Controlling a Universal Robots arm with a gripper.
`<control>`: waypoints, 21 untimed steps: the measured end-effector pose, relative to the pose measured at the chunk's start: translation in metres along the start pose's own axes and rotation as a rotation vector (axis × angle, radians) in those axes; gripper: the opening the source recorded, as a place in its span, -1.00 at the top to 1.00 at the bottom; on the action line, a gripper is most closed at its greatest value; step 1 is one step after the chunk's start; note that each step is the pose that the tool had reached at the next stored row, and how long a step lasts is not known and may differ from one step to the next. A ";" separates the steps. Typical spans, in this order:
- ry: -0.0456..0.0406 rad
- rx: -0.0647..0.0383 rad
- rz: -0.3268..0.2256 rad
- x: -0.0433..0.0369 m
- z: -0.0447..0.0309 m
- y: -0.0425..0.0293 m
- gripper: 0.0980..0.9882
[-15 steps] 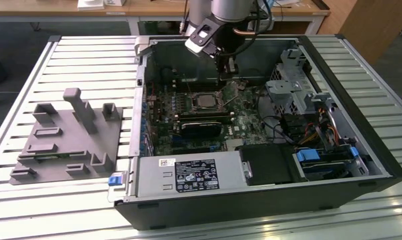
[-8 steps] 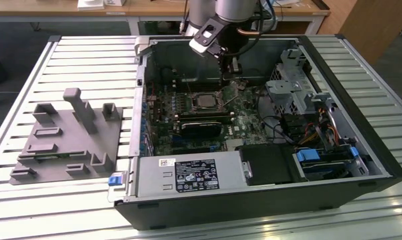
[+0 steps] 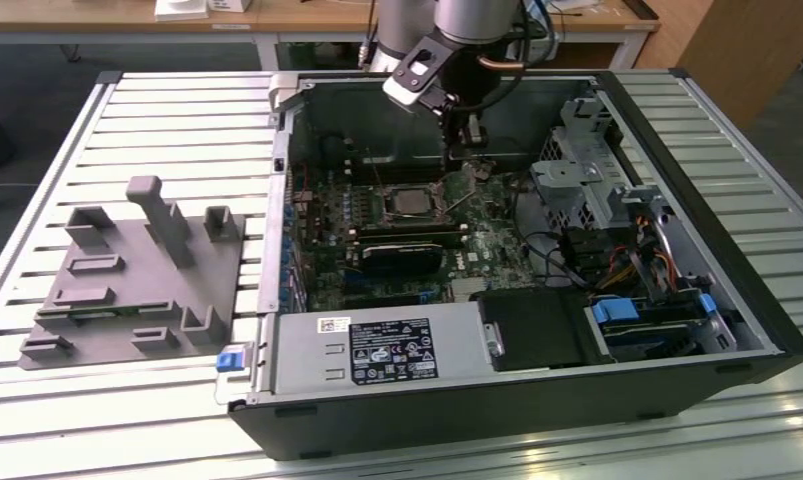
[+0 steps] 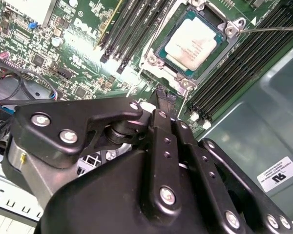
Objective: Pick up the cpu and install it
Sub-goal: 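Close the cpu cover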
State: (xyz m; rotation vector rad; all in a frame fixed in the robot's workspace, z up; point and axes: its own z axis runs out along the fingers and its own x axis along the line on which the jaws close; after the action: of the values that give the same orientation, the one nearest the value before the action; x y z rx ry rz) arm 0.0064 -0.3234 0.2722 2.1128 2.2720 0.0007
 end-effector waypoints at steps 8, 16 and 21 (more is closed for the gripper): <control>-0.0001 0.000 0.000 0.0021 0.0027 0.0083 0.98; 0.0000 0.000 0.000 0.0078 0.0103 0.0195 0.98; -0.0005 0.000 0.000 0.0094 0.0124 0.0283 0.98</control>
State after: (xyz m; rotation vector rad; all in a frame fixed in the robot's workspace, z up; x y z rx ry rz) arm 0.0343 -0.3123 0.2603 2.1129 2.2714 0.0000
